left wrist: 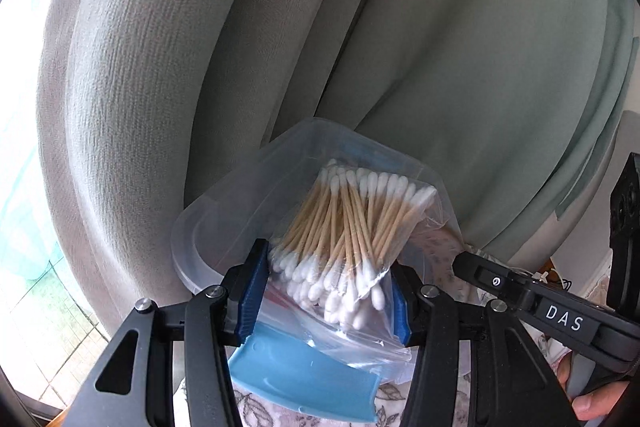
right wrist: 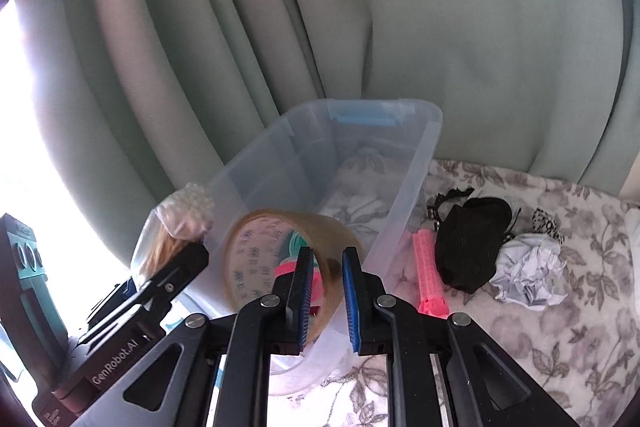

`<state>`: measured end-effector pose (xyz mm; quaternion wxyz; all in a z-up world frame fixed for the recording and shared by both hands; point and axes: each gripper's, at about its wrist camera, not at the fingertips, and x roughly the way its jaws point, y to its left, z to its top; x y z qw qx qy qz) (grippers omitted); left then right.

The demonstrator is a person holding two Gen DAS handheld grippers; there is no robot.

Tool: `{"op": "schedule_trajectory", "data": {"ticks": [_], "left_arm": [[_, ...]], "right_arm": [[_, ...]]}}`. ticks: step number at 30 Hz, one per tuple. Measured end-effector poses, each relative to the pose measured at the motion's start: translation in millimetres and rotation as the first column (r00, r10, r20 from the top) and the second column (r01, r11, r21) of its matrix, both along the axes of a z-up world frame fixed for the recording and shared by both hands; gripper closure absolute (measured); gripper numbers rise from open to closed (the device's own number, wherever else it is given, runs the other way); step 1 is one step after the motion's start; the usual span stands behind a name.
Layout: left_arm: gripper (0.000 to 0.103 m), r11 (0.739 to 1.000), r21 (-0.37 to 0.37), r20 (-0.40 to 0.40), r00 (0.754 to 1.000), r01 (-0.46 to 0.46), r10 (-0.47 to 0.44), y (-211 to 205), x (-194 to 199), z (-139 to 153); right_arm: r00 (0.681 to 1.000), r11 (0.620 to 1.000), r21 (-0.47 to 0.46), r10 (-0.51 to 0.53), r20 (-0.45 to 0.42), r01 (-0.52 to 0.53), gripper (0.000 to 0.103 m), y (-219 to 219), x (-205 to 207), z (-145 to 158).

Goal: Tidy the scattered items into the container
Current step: 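Open both tools to drop the swab bag and tape roll into the box, then move both open tools back toward the remaining items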

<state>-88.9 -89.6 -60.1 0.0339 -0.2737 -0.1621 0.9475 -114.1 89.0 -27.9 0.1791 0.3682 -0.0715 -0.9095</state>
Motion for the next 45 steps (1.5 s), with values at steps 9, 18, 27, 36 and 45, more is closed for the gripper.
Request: {"op": "schedule_trajectory", "data": {"ticks": [9, 18, 27, 36, 45], "left_arm": [[0.048, 1.000, -0.019, 0.004, 1.000, -0.002, 0.002, 7, -6, -6], [0.038, 1.000, -0.026, 0.018, 1.000, 0.005, -0.004, 16, -11, -9], [0.038, 1.000, -0.024, 0.043, 0.999, -0.001, 0.002, 21, 18, -10], [0.038, 0.998, -0.057, 0.016, 1.000, 0.016, -0.015, 24, 46, 32], [0.037, 0.992, -0.113, -0.017, 0.998, 0.054, -0.057, 51, 69, 61]], "right_arm": [[1.000, 1.000, -0.004, -0.013, 0.005, 0.013, 0.087, 4, 1, 2], [1.000, 1.000, -0.008, -0.018, 0.002, 0.018, 0.087, 7, 8, 5], [1.000, 1.000, -0.022, 0.004, -0.013, -0.005, 0.087, 6, 23, 18], [1.000, 0.999, -0.029, 0.013, -0.023, -0.014, 0.087, 12, 48, 27], [0.998, 0.997, -0.067, -0.033, -0.048, 0.029, 0.083, 41, 72, 41]]}}
